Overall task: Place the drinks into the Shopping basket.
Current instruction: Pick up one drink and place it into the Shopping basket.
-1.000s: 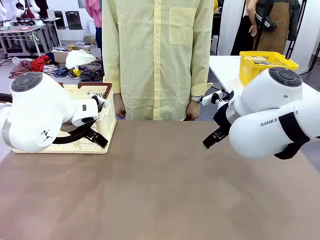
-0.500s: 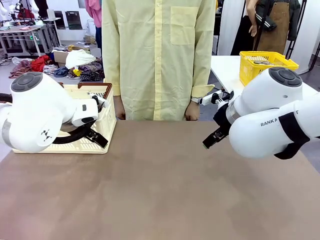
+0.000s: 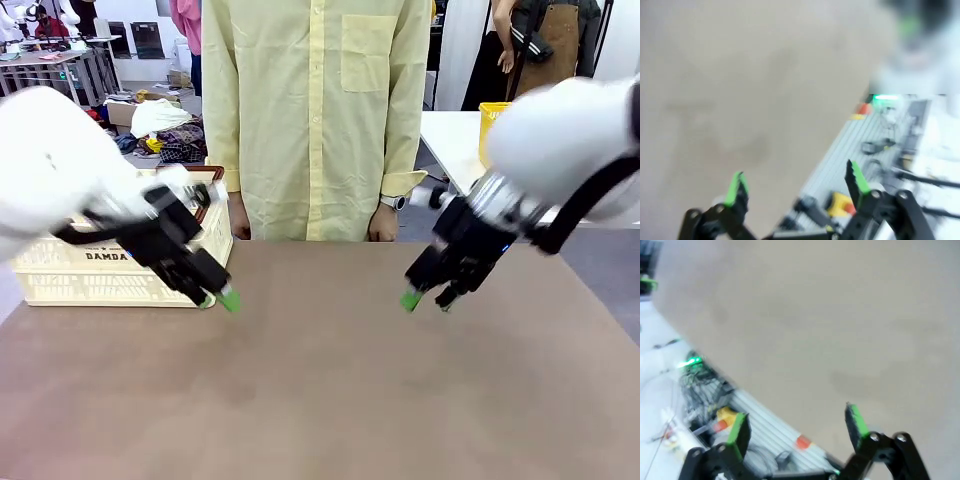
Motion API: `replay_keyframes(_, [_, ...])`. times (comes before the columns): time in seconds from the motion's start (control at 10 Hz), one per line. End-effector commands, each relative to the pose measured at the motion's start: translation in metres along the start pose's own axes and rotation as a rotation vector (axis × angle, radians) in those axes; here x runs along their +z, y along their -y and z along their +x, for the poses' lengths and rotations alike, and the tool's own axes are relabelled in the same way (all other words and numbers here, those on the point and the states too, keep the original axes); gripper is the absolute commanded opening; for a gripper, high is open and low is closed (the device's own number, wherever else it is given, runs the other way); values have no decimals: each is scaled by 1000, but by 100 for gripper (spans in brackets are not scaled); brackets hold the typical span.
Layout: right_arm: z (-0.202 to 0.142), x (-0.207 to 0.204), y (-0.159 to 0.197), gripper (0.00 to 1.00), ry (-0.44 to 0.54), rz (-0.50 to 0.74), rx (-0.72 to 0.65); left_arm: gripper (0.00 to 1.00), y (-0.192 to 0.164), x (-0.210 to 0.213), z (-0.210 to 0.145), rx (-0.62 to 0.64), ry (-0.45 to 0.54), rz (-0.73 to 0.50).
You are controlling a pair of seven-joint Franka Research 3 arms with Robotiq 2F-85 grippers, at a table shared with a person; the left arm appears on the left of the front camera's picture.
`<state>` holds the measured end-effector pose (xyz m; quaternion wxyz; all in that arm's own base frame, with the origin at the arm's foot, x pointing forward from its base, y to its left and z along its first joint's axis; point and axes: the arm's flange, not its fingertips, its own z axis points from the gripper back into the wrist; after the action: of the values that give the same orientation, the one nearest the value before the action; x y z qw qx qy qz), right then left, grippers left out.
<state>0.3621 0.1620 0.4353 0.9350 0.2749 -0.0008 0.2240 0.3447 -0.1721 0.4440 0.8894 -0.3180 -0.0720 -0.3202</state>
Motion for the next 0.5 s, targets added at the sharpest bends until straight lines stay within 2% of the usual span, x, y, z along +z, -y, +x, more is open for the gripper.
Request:
replay_keyframes(0.0, [-24, 73, 46, 100, 37, 439, -150, 100, -24, 76, -20, 94, 109, -190])
replay_keyframes(0.1, [-55, 108, 70, 100, 127, 569, -153, 100, -40, 120, -48, 135, 247, -208])
replay_keyframes(0.2, [-90, 141, 101, 100, 255, 642, -210, 100, -69, 162, -86, 209, 391, -214])
replay_keyframes(0.4, [-177, 189, 175, 100, 551, 747, -373, 100, -130, 206, -184, 435, 718, -205])
